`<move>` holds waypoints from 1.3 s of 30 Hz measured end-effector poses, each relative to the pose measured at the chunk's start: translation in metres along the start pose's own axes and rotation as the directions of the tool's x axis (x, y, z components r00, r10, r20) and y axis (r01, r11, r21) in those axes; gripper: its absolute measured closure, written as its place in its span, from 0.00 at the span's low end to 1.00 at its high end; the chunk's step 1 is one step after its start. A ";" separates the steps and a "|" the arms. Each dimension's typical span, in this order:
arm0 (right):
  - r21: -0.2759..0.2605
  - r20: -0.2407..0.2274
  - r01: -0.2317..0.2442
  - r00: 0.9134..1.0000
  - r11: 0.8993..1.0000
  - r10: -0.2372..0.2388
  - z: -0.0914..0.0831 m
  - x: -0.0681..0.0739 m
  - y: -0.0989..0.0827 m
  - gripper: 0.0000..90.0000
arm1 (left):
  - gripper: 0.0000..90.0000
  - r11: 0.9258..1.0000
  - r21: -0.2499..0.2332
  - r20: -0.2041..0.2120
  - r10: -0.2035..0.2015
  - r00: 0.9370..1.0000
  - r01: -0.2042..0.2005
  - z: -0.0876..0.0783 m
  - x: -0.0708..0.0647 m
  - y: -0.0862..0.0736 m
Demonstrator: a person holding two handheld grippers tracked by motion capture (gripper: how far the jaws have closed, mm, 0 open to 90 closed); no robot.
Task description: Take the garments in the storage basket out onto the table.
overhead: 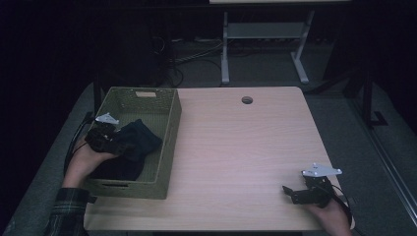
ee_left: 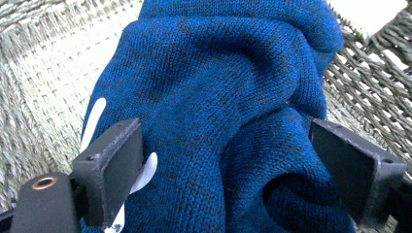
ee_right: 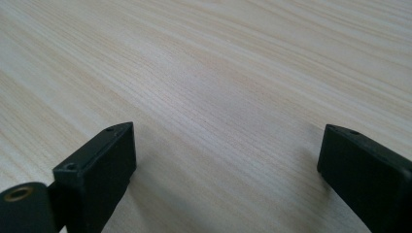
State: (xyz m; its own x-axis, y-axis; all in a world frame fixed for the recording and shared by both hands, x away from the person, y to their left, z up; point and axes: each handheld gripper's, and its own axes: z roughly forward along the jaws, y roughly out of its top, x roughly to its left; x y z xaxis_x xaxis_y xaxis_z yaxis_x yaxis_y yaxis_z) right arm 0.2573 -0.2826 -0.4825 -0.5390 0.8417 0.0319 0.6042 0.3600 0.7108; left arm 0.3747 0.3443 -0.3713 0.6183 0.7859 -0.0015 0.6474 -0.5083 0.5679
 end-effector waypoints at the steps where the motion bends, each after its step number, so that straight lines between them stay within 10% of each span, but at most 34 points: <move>1: 0.000 0.000 0.000 1.000 1.000 0.000 0.000 0.000 0.000 0.07 | 0.16 1.000 0.005 0.000 0.003 1.000 -0.003 0.000 0.000 0.000; 16: 0.000 0.000 0.000 1.000 1.000 0.000 0.000 0.000 0.000 0.07 | 0.73 0.997 0.076 -0.012 0.030 0.999 -0.029 -0.001 0.002 -0.004; 39: -0.001 0.000 0.000 1.000 1.000 0.000 0.000 0.000 0.000 0.07 | 0.74 0.992 -0.125 0.042 0.041 0.998 -0.036 -0.048 -0.009 0.012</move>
State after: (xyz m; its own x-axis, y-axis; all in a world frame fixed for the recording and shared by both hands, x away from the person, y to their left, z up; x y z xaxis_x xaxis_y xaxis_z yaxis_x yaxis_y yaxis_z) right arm 0.2575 -0.2826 -0.4825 -0.5391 0.8416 0.0321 0.6038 0.3597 0.7113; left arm 0.3554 0.3475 -0.3254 0.6626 0.7488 -0.0127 0.5644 -0.4881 0.6658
